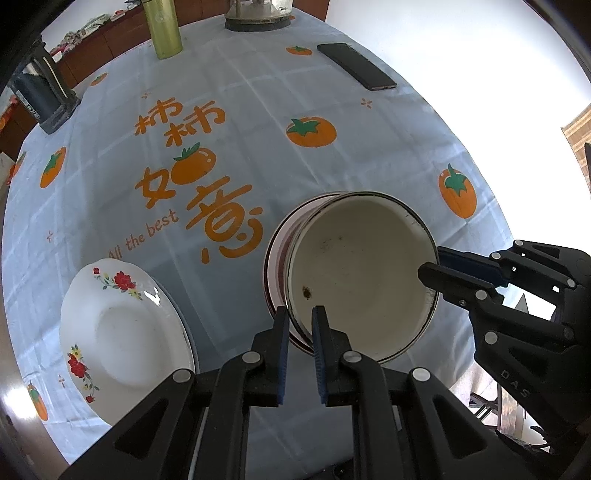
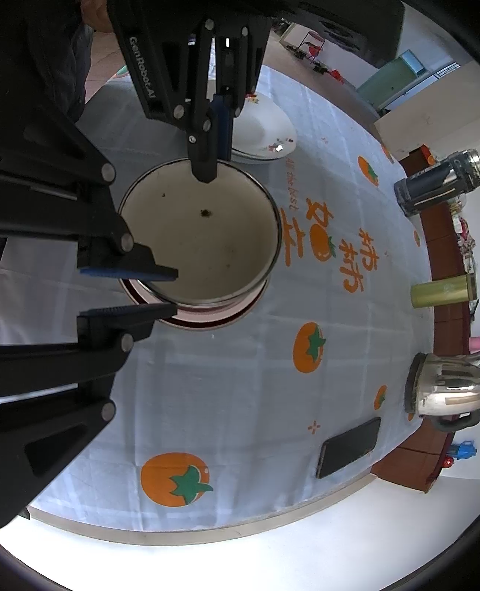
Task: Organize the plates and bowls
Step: 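Lower the cream enamel bowl into the pink plastic bowl with both grippers, then press the cream enamel bowl down into the bowl stack with both grippers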
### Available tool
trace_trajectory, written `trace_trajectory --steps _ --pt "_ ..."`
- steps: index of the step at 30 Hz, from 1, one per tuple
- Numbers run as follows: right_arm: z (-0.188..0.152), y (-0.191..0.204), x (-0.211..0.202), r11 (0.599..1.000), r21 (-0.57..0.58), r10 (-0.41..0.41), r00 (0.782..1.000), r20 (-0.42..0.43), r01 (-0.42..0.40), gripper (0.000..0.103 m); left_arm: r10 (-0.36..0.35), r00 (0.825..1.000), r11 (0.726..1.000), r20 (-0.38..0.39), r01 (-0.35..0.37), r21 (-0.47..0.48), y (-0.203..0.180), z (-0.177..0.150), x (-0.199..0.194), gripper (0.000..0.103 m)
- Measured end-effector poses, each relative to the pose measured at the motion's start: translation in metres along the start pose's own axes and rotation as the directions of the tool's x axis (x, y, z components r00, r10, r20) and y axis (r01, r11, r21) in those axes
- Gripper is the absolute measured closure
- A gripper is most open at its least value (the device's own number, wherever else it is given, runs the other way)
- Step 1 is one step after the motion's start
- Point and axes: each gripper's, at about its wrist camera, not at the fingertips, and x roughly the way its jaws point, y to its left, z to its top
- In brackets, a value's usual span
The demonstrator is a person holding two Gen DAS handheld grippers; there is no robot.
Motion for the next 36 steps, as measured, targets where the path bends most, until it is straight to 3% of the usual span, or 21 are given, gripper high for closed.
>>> trace_trajectory --steps 36 --pt "-0.003 -0.009 0.013 1.000 0.024 0.011 1.000 -0.018 -0.011 0.090 -0.020 1.000 0.999 -0.024 0.020 -0.028 0.001 0.002 0.011 0.089"
